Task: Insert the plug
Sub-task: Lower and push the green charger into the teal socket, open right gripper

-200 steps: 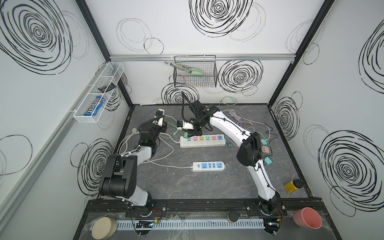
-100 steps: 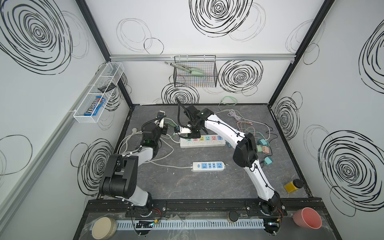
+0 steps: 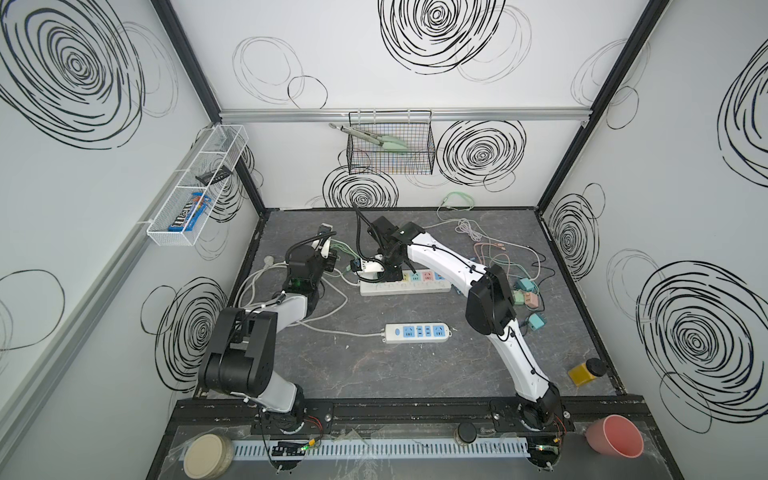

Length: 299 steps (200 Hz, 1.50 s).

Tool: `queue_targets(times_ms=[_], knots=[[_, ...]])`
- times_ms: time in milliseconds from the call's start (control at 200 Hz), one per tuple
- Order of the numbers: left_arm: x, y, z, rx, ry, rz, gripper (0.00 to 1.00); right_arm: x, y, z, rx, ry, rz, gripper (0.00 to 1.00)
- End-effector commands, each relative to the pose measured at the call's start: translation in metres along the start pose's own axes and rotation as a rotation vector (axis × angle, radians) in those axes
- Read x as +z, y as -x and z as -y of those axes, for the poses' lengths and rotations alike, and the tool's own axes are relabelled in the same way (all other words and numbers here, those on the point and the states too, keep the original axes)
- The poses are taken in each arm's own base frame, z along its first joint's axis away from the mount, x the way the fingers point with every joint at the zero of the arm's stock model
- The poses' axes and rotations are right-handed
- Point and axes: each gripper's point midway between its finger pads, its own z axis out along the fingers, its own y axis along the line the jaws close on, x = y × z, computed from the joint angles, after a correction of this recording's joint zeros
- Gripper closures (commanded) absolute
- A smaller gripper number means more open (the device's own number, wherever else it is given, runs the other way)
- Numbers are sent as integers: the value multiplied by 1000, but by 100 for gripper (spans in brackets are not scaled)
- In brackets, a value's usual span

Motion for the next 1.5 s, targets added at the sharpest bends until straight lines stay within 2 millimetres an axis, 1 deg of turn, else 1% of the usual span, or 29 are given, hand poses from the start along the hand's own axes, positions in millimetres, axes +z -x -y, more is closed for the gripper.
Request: queue_targets(times_ms=[0, 75, 280, 335, 390, 470, 590, 645, 755, 836, 941, 1031, 1141, 1246, 1291, 1391, 1491], knots=[[2, 8, -4, 14, 23, 28, 100, 12, 0, -8, -32, 15, -20, 100], [3, 8, -3, 18, 22, 26, 100, 15, -3, -8, -31, 6, -43, 100], [3, 7, -2, 26, 13, 20, 100, 20, -11, -17, -29, 34, -78, 100], [4, 7, 3, 48, 0, 13, 100, 24, -14, -19, -21, 46, -84, 100], [4, 8, 10, 83, -16, 12, 100, 24, -14, -27, -15, 84, -84, 100], [3, 9, 20, 123, -42, 18, 100, 18, -16, -38, 3, 126, -95, 100], [1, 14, 33, 154, -89, 33, 100, 7, -36, -50, 44, 147, -158, 100], [1, 16, 38, 159, -106, 39, 100, -1, -40, -55, 68, 158, -164, 100], [-1, 20, 46, 164, -129, 54, 100, -15, -38, -63, 100, 183, -155, 100], [-4, 21, 49, 166, -140, 63, 100, -18, -38, -70, 99, 190, -170, 100], [-5, 23, 49, 166, -139, 68, 100, -18, -38, -77, 98, 211, -185, 100], [-5, 23, 49, 164, -139, 69, 100, -10, -45, -77, 92, 213, -212, 100], [-5, 23, 50, 163, -142, 69, 100, 5, -51, -59, 100, 174, -242, 100], [-5, 21, 50, 164, -143, 65, 100, 21, -49, -47, 104, 184, -202, 100], [-5, 20, 50, 164, -142, 63, 100, 30, -51, -43, 102, 182, -198, 100], [-4, 18, 49, 172, -138, 54, 100, 47, -55, -39, 95, 188, -200, 100], [-3, 16, 48, 176, -135, 47, 100, 59, -55, -42, 97, 211, -182, 100]])
